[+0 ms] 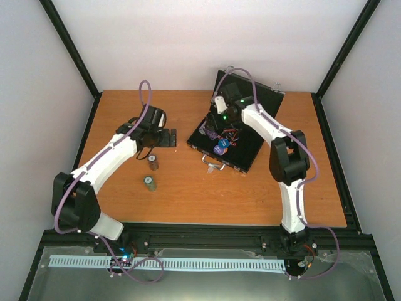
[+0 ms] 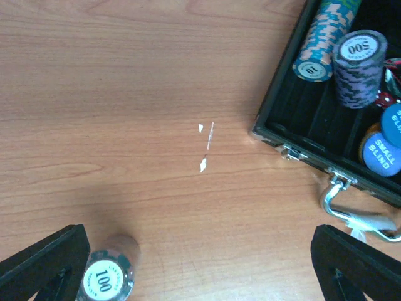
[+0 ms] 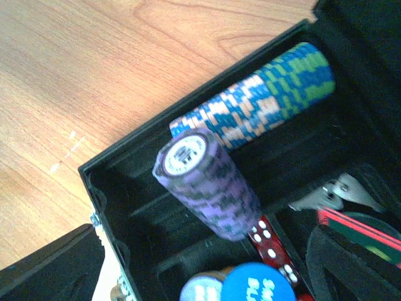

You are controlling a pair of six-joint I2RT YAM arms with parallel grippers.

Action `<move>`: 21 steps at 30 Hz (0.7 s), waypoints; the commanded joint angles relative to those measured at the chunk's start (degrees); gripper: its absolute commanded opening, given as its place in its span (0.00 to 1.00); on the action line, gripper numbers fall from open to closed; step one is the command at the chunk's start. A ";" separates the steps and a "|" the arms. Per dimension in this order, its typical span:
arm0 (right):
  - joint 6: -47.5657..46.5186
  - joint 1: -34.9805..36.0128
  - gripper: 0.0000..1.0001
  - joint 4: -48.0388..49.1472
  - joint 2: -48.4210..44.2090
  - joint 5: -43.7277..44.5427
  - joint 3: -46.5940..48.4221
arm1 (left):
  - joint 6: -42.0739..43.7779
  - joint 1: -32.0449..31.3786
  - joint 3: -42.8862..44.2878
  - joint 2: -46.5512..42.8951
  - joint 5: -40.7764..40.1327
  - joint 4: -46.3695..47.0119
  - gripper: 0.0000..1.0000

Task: Pack up texas hold em set

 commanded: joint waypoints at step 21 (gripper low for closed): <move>-4.84 3.52 0.70 -0.04 15.38 4.03 8.82 | -1.42 0.49 -4.82 -5.17 -1.15 -1.70 1.00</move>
